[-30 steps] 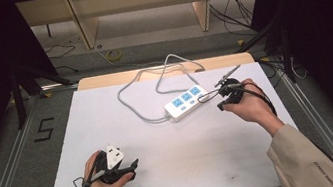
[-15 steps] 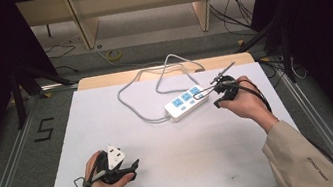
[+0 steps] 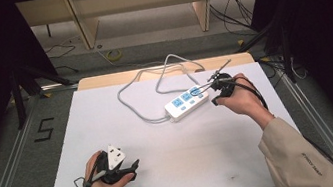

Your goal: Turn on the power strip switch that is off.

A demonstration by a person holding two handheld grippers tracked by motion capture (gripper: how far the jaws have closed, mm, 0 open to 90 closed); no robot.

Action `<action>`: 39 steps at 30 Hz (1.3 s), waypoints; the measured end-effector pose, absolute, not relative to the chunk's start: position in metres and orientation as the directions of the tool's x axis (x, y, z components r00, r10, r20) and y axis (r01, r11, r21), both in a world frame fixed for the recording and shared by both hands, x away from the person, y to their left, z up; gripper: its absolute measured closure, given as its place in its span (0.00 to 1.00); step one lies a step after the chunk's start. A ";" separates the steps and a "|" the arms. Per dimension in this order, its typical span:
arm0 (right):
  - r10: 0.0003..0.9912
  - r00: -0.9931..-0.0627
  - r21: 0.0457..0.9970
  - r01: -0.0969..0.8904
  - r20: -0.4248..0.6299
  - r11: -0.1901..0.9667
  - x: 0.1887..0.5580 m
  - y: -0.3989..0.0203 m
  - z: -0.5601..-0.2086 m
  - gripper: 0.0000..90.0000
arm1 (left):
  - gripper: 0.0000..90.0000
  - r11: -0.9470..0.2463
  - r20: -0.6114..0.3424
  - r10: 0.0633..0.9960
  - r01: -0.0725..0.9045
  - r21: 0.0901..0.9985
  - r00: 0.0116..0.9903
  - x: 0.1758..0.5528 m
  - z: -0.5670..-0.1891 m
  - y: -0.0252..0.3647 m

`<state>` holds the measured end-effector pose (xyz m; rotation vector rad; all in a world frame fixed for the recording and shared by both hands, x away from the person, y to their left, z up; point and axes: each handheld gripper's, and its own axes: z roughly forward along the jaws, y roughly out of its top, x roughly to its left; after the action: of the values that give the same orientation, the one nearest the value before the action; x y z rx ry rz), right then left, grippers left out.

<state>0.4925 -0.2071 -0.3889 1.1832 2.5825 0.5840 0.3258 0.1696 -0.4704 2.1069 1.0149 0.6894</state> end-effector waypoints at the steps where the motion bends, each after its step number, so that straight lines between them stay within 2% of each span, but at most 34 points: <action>1: 0.767 -0.640 0.450 0.670 -0.053 0.590 0.493 -0.206 -0.389 1.00 | 0.30 -0.457 0.161 0.817 0.451 0.767 0.554 0.326 -0.470 0.169; 39: 0.780 -0.624 0.454 0.679 -0.058 0.577 0.516 -0.196 -0.395 1.00 | 0.30 -0.468 0.168 0.811 0.448 0.762 0.560 0.326 -0.470 0.168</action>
<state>0.5156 -0.1956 -0.3946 1.2079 2.5584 0.5773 0.3256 0.1683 -0.4705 2.1176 1.0046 0.6909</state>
